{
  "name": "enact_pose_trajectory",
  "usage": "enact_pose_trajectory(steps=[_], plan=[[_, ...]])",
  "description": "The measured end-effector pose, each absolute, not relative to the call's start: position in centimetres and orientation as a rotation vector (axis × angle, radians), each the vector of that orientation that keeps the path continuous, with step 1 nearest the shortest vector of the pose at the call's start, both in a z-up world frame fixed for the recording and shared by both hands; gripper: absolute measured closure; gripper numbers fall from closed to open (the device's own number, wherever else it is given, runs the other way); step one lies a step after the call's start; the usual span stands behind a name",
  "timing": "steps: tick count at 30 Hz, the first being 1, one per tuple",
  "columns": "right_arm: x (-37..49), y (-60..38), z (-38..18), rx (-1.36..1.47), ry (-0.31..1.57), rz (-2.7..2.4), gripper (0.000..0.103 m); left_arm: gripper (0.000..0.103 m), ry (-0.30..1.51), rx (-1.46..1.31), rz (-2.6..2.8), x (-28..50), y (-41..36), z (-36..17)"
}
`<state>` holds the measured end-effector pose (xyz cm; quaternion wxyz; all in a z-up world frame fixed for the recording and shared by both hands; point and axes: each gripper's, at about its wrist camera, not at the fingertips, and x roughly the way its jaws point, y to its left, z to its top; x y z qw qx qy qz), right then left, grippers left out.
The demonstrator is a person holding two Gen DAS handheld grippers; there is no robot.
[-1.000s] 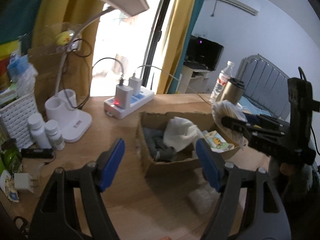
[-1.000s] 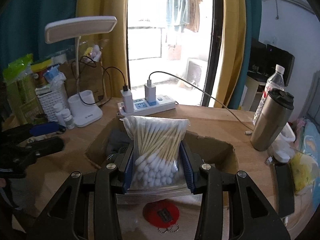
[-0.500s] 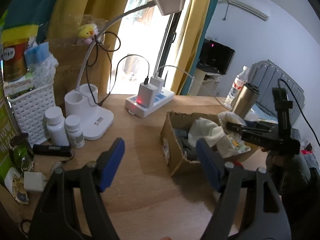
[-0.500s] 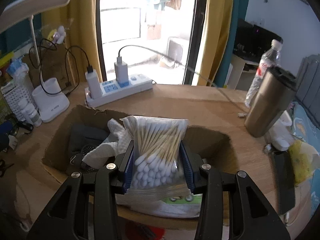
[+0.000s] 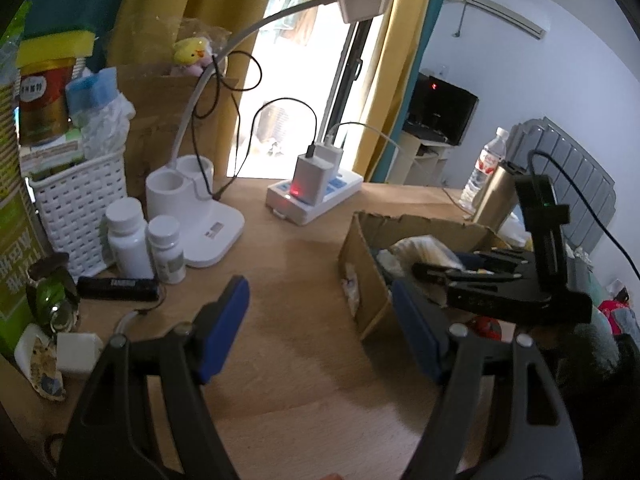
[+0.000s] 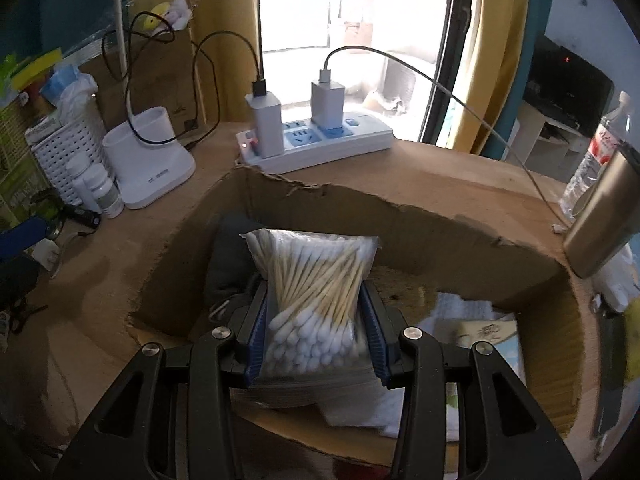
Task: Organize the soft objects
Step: 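Release the cloth with the left gripper while the right lowers the swab bag into the box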
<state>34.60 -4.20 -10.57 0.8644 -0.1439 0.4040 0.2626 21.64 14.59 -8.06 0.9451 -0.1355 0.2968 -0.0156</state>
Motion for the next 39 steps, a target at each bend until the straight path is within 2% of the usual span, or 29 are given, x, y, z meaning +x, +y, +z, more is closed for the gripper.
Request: enact_pose_trajectory(steps=[5,9,16,39], plan=[[34.1,-3.7,-10.6,-0.290,0.855,0.571,0.057,0.028,0.599,-0.278,-0.020,21.3,14.7,-8.1],[33.7,-3.8,-10.3,-0.276,0.858,0.597,0.048,0.028,0.599,-0.273,-0.017,21.2,14.5,-7.9],[32.5,-5.0,-8.2,-0.254,0.788,0.599,0.039,0.028,0.584,-0.272,-0.020,20.6,14.0,-7.3],[27.1,-11.5,-4.6,-0.204,0.676,0.586,0.038,0.028,0.587,-0.256,-0.047,18.1,9.4,-6.5]])
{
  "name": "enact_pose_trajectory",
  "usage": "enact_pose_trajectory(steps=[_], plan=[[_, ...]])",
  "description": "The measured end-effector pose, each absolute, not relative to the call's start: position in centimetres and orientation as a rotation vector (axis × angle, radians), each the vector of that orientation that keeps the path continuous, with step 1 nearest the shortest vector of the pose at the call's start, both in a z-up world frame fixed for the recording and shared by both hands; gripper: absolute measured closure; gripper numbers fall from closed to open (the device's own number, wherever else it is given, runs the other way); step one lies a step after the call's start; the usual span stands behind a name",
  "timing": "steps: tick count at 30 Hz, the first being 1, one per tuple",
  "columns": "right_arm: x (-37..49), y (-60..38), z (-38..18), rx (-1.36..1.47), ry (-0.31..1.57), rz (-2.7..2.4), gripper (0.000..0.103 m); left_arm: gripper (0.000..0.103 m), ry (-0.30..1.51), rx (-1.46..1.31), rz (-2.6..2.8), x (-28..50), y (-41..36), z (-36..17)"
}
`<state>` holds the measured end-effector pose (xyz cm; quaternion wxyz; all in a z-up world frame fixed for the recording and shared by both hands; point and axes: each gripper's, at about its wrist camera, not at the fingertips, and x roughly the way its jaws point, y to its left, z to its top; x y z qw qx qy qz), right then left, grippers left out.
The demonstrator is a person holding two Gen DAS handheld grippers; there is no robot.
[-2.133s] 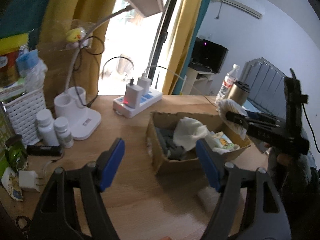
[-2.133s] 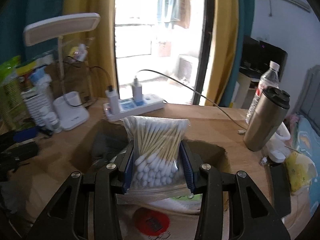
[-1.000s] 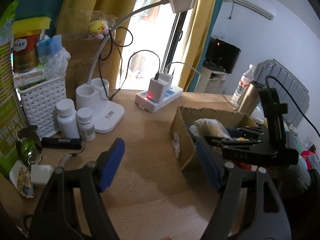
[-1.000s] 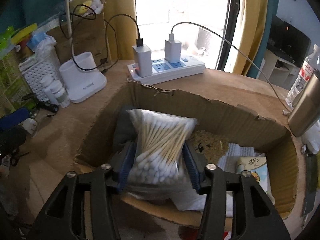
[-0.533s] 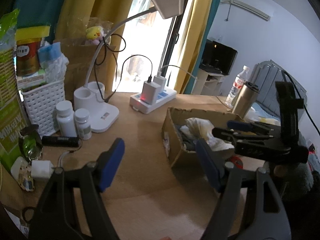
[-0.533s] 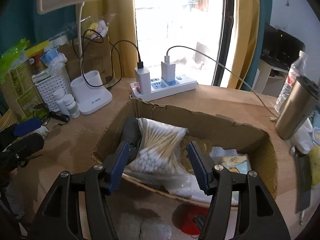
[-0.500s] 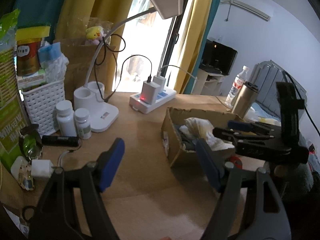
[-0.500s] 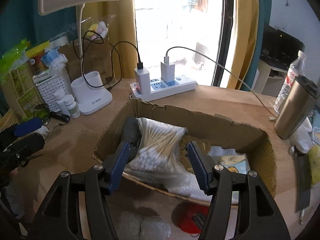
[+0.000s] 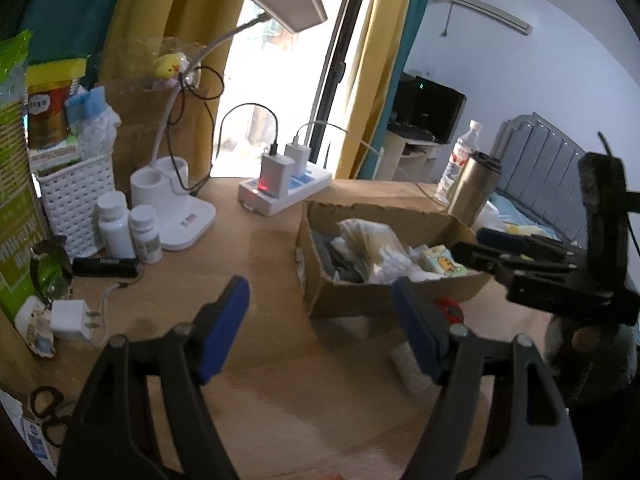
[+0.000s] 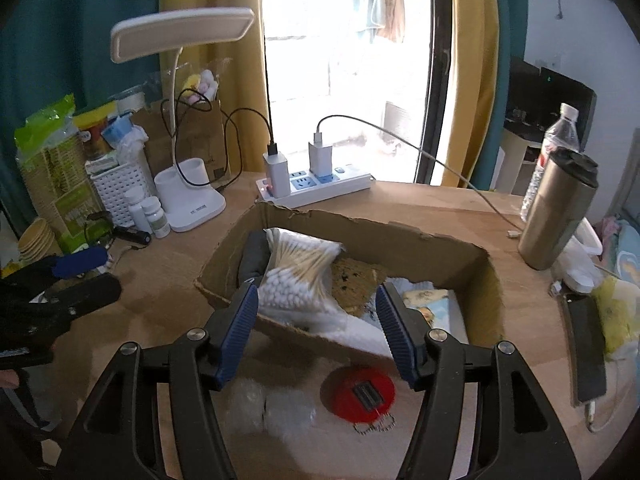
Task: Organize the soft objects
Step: 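Move both grippers back to the bubble wrap and red pom-pom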
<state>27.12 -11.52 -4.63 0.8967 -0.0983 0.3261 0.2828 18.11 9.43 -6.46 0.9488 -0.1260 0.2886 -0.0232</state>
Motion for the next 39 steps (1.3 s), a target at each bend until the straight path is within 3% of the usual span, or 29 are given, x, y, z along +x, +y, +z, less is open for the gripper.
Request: enact_pose_trajectory(steps=[39], plan=[[26.2,-23.6,-9.2,-0.065,0.717,0.540,0.035,0.028,0.787,-0.123,-0.092,21.6,-2.4,-10.8]])
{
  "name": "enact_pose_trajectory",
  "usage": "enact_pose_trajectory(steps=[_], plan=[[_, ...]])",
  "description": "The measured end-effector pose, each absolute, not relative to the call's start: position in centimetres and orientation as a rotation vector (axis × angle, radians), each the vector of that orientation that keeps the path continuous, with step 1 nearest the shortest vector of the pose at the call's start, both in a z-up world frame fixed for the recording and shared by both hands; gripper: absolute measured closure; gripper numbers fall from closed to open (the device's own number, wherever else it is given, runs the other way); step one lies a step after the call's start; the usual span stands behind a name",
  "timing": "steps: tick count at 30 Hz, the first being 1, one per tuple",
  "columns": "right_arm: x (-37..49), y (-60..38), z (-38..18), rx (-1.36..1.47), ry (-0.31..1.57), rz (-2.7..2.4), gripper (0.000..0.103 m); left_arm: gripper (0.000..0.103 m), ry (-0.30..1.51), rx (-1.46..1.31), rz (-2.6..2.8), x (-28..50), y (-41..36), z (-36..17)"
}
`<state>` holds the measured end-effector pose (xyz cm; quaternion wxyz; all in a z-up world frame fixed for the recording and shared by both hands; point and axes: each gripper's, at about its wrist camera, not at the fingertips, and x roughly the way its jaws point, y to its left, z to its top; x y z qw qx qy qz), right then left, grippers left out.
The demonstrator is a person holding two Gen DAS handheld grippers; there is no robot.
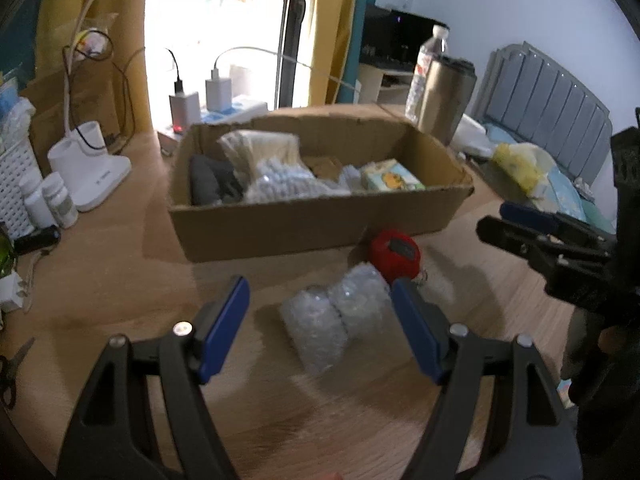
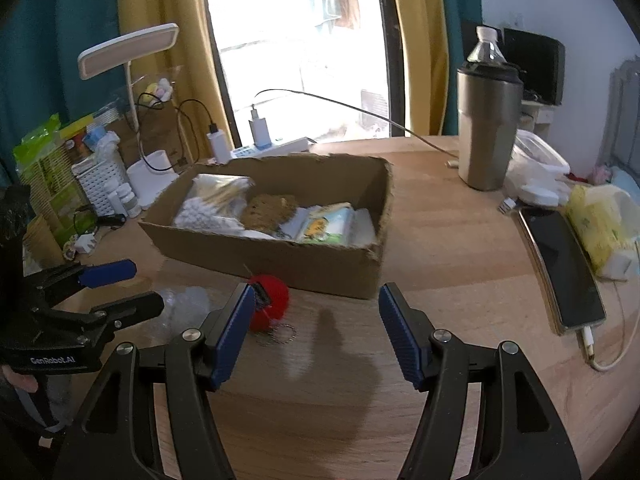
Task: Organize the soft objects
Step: 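Move both grippers back to the bubble wrap and red pom-pom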
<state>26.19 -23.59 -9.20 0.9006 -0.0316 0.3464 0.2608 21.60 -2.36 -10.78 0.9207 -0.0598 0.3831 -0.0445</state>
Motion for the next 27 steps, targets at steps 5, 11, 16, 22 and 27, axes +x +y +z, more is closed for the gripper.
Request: enact_pose_trajectory(steps=[5,11,16,22,27], plan=[[26.3,-24.8,-9.8,-0.043,0.726,0.528,0.035,0.028,0.824,-0.111,-0.095,22.2,-3.3,-11.8],[26.3,-25.6,-10.6,-0.037,0.739,0.521,0.035,0.028,0.866,-0.103,-0.090,23.1,-4.0,-13.3],[26.2,-26.1,-11.3,-0.037,0.757,0.509,0.035,0.028,0.874,-0.098,-0.078,23.6,-3.9,-13.8],[26.3,-25.8,-11.6,-0.036,0.770,0.501,0.035,0.028,0.888,-0.100,-0.093,24.3,-3.7,-14.2],[26.3,-24.5,-11.7,-0.059,0.780,0.520,0.035,0.036,0.845,-0.137,-0.129,23.7,-3.1,-13.9]])
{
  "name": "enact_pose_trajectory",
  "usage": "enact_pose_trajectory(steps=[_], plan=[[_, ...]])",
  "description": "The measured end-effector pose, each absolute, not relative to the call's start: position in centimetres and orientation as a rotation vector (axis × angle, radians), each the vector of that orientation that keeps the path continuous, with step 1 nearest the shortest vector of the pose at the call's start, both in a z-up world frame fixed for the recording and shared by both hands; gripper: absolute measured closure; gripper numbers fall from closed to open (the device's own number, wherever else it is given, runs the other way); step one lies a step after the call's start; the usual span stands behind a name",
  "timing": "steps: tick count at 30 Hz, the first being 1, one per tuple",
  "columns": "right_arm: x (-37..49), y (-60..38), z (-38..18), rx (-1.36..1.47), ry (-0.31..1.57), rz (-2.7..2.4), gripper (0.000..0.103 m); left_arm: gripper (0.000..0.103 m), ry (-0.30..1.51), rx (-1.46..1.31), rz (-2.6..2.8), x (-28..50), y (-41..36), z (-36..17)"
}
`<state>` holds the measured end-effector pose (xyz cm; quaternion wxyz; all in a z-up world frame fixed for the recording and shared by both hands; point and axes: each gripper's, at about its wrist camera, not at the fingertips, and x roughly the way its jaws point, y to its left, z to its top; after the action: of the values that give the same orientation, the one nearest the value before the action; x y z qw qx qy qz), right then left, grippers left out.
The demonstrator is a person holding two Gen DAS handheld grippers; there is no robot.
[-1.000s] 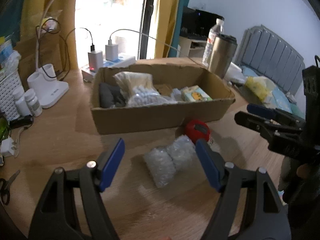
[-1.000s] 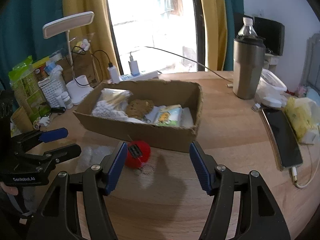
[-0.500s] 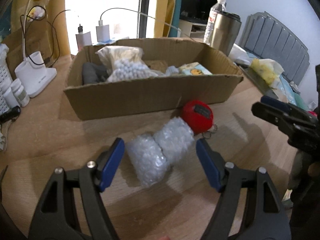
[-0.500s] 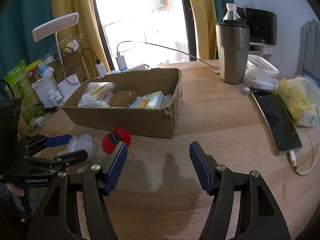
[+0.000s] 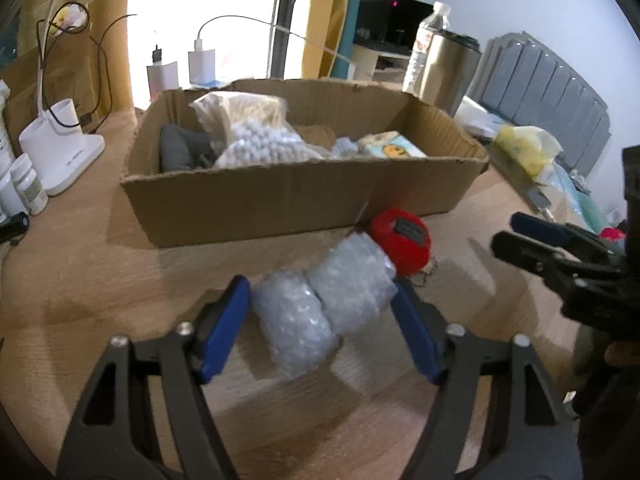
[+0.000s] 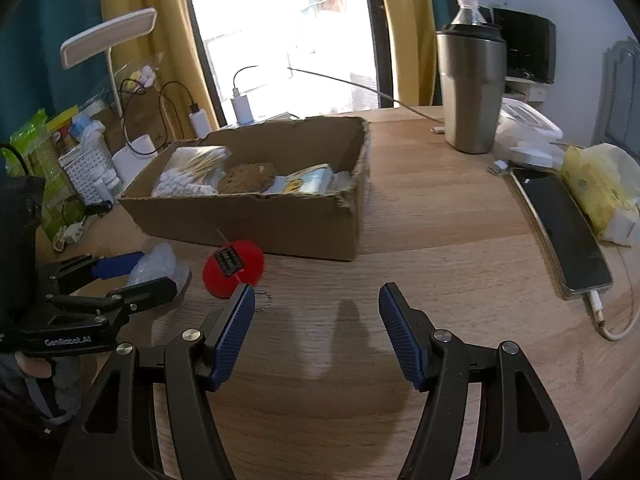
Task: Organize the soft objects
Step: 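Move both grippers back to the bubble wrap and red pom-pom, then grasp the bubble-wrap pouches with the left gripper while the right grasps the red pom-pom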
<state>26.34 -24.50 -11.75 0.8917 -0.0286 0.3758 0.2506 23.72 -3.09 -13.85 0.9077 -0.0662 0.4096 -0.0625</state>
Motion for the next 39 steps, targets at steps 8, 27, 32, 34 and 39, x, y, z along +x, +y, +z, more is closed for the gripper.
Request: enact_pose_trajectory(steps=[8,27,32,34,39], plan=[[26.2,-21.0,-12.1,-0.102,0.801,0.568,0.035,0.045,0.836,-0.151,-0.176,23.1,-2.2,-13.8],[27.6,-14.8,-13.4,-0.186,0.878,0.565,0.035,0.045,0.768,-0.252,-0.225,20.0,1.9,-12.6],[28.1,-14.7,-13.6,-0.187,0.889,0.552,0.035,0.045,0.746,-0.266,-0.223,19.3,2.6,-12.3],[28.1,-14.6,-13.7,-0.197,0.886,0.544,0.043,0.045,0.744,-0.272,-0.223,19.3,2.9,-12.3],[27.9,-14.1,-13.6,-0.206,0.883,0.544,0.054,0.045,0.733,-0.278,-0.221,18.8,3.2,-12.2]])
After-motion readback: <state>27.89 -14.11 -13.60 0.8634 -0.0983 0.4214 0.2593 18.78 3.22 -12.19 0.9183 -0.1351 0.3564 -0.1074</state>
